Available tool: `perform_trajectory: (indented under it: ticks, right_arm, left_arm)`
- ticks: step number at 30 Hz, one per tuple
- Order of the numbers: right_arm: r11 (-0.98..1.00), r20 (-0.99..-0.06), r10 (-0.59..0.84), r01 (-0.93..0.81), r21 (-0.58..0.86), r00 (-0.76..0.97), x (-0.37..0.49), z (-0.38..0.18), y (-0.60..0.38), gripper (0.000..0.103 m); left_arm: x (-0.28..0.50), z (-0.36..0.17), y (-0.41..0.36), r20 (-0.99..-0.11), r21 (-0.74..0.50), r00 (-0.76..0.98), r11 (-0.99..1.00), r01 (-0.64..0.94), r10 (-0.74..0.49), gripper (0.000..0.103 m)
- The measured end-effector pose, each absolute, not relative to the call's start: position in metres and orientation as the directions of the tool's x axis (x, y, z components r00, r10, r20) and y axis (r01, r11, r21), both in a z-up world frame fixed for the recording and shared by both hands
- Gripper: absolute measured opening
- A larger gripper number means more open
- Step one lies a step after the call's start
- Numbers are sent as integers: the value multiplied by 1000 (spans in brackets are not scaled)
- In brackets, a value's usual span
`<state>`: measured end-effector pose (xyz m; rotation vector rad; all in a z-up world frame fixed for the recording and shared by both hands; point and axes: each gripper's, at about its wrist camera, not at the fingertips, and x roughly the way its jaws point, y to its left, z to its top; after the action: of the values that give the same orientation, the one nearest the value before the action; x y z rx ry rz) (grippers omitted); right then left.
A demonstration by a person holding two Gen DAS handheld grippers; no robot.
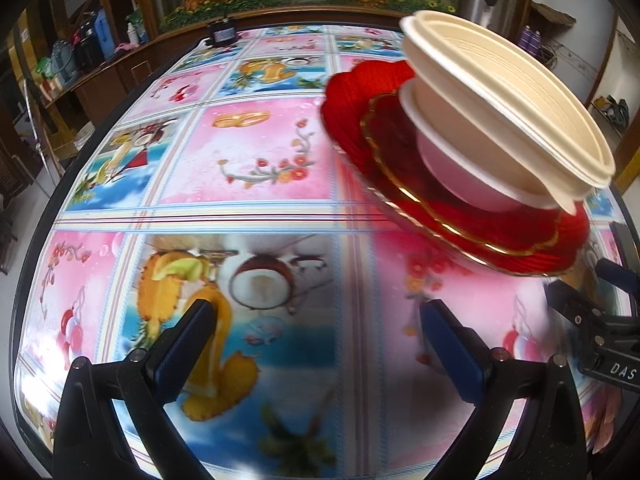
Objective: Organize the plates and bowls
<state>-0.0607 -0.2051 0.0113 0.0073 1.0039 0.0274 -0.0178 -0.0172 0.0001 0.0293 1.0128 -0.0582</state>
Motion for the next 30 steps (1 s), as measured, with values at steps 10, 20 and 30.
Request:
perform_trajectory:
  ticks: [10, 20, 30]
  right_arm:
    - [999, -823, -22, 51, 8, 568, -55, 11, -215, 102]
    - [998, -815, -31, 55, 1, 578, -50, 11, -215, 102]
    - [999, -815, -31, 55, 1, 579, -50, 11, -215, 102]
  left_arm:
    - [-10, -1, -24, -848, -5, 529, 998, 62, -37, 103]
    - [-1, -2, -27, -815, -6, 577, 997, 71, -46, 103]
    - [1, -2, -27, -815, -5, 578, 998, 70, -45, 103]
